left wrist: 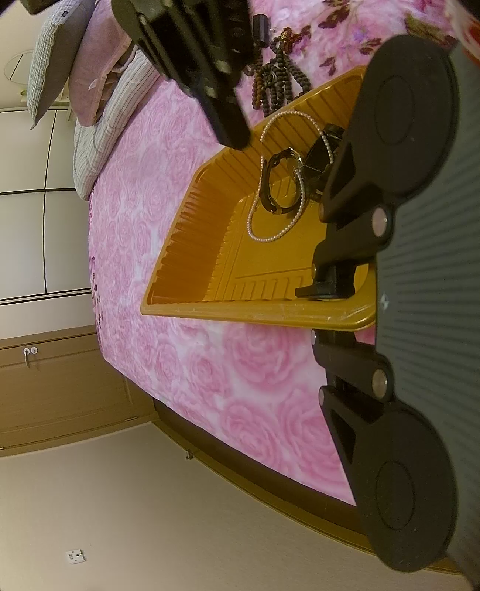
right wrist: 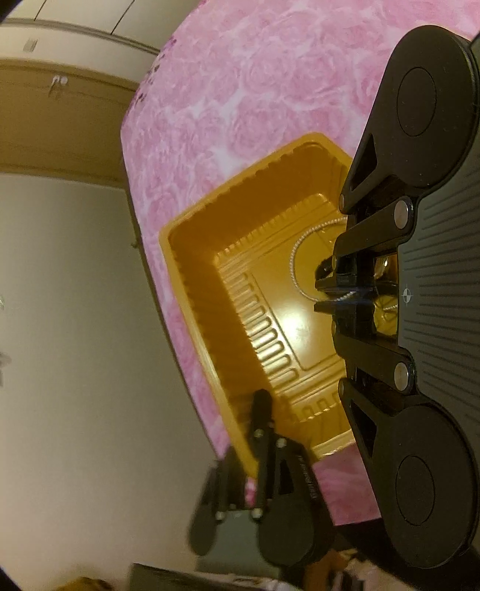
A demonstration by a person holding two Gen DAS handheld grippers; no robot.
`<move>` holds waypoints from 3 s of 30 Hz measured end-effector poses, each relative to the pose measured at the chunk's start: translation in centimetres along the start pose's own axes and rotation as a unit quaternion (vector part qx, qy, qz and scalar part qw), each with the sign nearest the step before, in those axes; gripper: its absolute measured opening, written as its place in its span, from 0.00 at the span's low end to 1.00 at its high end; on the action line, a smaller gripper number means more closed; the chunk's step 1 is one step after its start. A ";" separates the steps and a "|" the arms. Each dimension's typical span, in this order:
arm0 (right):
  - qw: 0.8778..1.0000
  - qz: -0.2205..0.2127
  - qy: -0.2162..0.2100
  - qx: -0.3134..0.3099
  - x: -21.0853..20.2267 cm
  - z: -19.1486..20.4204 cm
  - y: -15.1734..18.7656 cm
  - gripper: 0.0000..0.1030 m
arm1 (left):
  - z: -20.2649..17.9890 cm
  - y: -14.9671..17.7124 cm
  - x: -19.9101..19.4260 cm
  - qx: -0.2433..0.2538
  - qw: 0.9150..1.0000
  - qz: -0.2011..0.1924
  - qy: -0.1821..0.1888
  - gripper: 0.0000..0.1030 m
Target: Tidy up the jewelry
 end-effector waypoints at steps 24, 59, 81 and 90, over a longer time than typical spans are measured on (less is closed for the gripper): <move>0.930 -0.037 0.228 0.288 -10.0 -14.2 20.6 0.34 | 0.2 0.3 0.1 -0.006 1.000 0.004 -0.001 0.04; 0.943 -0.084 0.215 0.240 -8.9 -12.7 18.1 0.05 | 0.0 0.3 0.3 -0.004 1.000 0.008 -0.006 0.04; 0.973 -0.167 0.088 0.136 -10.7 -3.3 4.2 0.05 | -0.1 0.4 0.2 -0.006 1.000 0.007 -0.004 0.04; 0.982 -0.145 0.037 0.116 -5.3 0.1 2.3 0.05 | -0.1 0.4 0.1 -0.006 1.000 0.006 -0.004 0.04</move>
Point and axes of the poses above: each gripper's, at about its wrist camera, not at the fingertips, and x roughly the way its jaws point, z to its left, y to its underside, the point moved 10 cm from there along x, roughly the way its jaws point, and after that the axes turned 4 degrees about x, right-handed, at the moved point
